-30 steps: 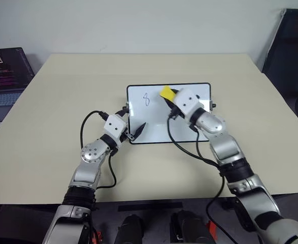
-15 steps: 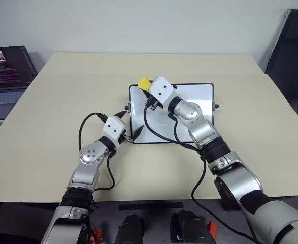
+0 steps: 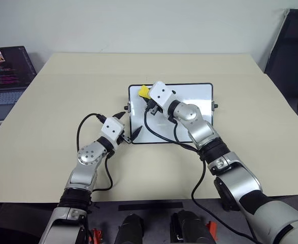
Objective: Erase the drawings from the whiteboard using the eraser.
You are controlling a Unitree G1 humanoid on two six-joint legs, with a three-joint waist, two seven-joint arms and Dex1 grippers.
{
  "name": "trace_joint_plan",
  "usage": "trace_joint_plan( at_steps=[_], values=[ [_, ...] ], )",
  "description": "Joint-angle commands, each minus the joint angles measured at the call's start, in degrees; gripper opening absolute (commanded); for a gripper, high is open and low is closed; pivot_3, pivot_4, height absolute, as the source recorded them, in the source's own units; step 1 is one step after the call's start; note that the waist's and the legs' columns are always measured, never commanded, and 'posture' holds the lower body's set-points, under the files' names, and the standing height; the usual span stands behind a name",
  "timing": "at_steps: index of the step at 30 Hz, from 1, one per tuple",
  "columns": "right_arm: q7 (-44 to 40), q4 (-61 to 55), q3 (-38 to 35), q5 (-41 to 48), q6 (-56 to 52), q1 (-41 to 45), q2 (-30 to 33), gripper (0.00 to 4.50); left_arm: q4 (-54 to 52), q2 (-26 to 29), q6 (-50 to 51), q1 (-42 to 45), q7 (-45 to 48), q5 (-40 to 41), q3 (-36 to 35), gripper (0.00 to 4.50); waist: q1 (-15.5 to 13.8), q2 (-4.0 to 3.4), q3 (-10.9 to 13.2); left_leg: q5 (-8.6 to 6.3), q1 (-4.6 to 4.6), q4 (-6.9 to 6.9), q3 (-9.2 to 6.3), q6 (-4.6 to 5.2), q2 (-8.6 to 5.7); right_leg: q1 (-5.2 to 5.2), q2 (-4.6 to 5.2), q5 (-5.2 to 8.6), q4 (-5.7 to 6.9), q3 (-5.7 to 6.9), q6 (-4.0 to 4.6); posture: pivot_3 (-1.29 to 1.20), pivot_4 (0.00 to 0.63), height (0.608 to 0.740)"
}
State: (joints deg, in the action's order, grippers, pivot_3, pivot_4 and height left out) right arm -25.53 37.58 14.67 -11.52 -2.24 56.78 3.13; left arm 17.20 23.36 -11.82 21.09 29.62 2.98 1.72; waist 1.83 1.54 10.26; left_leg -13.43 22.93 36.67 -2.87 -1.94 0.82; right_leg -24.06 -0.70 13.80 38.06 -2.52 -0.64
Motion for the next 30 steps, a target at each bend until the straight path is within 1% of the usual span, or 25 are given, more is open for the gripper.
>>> trace_joint_plan(
  at_steps=[1,9,13,22,27,30],
  values=[
    [-0.79,1.62,-2.28,2.47,-1.54,3.52,-0.55,1.21,-2.13,0.53,-0.45,0.78,-0.40,0.49,-1.61,4.50,0.00,0.00,0.00,0.00,0.00,0.00,0.00,0.00,0.00,0.00,0.00,0.00,0.01,0.00,0.00,0.00,0.150,0.740],
    [0.69,8.47,-4.72,3.96,-1.37,6.98,0.28,1.21,-2.39,1.04,0.51,0.97,-0.25,0.57,-2.21,4.50,0.02,0.00,0.00,0.00,-0.01,0.01,0.00,0.00,-0.01,0.00,0.00,0.00,0.02,0.00,0.00,0.00,0.150,0.740],
    [0.70,9.65,-4.80,4.28,-0.43,7.35,0.31,1.21,-2.41,1.05,0.95,1.14,-0.09,0.57,-2.38,4.50,0.02,0.00,0.00,0.00,-0.01,0.01,-0.01,0.00,-0.01,0.01,0.00,0.00,0.03,0.00,0.00,0.00,0.150,0.740],
    [-1.31,5.51,-3.65,4.16,-2.80,3.25,0.41,1.21,-2.12,1.45,1.39,2.55,0.25,0.37,-2.59,4.50,0.01,0.00,0.00,0.00,-0.01,0.04,0.00,0.00,-0.02,0.01,-0.01,0.00,0.04,0.00,0.00,0.00,0.150,0.740],
    [-7.33,0.76,-0.62,3.27,-7.69,-1.98,1.89,1.21,-3.16,1.51,1.93,2.06,-0.11,0.62,-3.05,4.50,0.02,0.00,-0.01,0.00,-0.04,0.05,0.00,0.00,-0.01,0.03,0.00,0.00,0.08,-0.01,0.00,0.00,0.150,0.740],
    [-8.33,-1.86,-0.57,3.62,-10.30,-3.92,2.59,1.21,-4.47,1.40,2.34,1.32,-0.20,0.47,-2.96,4.50,0.00,0.00,-0.02,0.00,-0.11,0.15,-0.04,0.00,-0.01,0.12,-0.01,0.01,0.12,0.03,-0.02,0.00,0.150,0.740]
  ],
)
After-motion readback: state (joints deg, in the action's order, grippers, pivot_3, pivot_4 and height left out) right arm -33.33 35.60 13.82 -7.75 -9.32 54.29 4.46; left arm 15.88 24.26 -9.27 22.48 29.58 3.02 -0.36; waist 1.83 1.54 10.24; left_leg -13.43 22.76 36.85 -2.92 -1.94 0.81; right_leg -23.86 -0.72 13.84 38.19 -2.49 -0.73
